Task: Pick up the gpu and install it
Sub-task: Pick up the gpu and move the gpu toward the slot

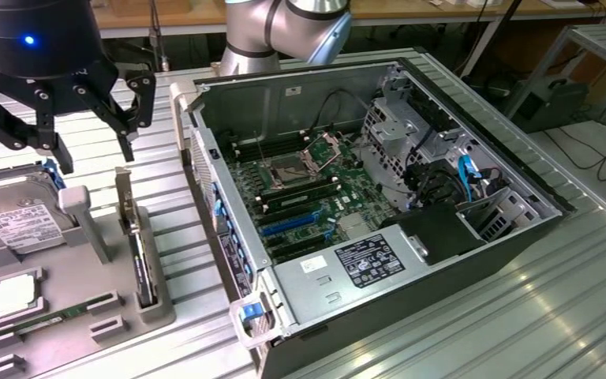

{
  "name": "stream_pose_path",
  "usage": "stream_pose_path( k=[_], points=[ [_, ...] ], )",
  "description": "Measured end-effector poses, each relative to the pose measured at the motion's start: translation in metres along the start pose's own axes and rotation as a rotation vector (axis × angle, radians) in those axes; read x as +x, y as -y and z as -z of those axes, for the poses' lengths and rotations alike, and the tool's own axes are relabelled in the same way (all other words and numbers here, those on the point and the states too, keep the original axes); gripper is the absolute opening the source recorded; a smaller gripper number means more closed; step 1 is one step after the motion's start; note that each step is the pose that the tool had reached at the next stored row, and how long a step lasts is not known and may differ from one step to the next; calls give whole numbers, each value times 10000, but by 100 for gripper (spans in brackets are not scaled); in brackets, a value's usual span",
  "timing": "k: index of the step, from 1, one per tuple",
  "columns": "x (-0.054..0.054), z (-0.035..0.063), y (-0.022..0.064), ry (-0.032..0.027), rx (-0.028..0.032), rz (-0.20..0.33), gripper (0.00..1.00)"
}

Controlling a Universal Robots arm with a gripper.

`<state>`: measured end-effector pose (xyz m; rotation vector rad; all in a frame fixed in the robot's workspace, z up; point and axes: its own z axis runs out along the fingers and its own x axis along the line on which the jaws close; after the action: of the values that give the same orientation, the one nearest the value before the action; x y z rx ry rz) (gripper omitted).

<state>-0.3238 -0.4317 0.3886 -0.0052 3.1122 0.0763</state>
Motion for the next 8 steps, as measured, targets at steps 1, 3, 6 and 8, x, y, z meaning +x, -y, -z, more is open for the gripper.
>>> stream_pose_path(
  k=[1,3,6,8],
  points=[
    [0,1,36,-5,-18,0,60],
    [-2,1,104,-27,-40,-3,60],
    [-8,-31,127,-74,-40,-5,60],
    [-7,-68,130,-108,-40,-7,60]
  ],
)
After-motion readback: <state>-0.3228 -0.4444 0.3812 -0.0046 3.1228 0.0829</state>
